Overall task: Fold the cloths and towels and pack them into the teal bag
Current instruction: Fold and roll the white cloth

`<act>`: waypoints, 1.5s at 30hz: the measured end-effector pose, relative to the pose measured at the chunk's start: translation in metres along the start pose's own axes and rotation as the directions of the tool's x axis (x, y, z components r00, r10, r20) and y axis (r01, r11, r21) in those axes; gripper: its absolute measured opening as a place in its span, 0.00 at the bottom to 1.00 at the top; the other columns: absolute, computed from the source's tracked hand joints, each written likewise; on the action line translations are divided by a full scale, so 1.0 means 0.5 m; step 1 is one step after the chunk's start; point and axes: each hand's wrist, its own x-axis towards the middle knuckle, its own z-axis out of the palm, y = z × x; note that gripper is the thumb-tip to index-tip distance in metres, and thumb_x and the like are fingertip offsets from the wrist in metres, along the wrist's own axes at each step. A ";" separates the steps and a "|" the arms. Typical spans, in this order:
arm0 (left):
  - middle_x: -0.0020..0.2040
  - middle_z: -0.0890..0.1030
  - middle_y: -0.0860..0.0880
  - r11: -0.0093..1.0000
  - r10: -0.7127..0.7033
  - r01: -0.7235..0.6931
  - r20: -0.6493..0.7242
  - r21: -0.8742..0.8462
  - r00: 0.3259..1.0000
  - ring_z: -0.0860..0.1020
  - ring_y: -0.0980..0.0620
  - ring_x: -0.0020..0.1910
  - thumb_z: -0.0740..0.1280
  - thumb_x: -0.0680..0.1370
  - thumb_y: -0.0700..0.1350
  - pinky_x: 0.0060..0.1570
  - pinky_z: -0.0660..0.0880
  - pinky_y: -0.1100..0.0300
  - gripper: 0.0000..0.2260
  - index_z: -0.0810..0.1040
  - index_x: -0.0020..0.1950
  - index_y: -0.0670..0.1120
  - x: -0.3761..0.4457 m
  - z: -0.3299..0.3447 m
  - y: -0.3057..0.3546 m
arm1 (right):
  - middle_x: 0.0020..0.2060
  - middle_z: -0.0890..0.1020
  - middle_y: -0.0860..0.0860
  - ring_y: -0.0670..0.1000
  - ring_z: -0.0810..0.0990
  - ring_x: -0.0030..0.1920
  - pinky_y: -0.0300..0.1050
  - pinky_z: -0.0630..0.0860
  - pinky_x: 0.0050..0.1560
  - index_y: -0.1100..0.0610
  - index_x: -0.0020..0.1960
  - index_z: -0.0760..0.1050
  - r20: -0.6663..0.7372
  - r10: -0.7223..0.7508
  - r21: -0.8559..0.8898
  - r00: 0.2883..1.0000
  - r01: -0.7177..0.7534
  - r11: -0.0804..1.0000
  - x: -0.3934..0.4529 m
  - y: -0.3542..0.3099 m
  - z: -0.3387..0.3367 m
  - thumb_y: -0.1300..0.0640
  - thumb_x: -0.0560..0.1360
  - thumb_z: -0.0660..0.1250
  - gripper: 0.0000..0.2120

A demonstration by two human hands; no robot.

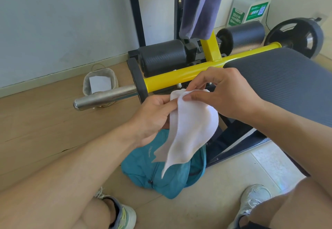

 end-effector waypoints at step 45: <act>0.48 0.88 0.48 0.897 0.335 -0.291 -0.083 0.332 0.939 0.85 0.44 0.50 0.66 0.82 0.48 0.55 0.80 0.39 0.10 0.87 0.53 0.47 0.007 -0.017 -0.008 | 0.40 0.84 0.46 0.48 0.78 0.42 0.43 0.75 0.42 0.45 0.43 0.80 0.085 0.074 -0.005 0.994 -0.074 0.997 -0.004 0.002 0.011 0.47 0.72 0.77 0.05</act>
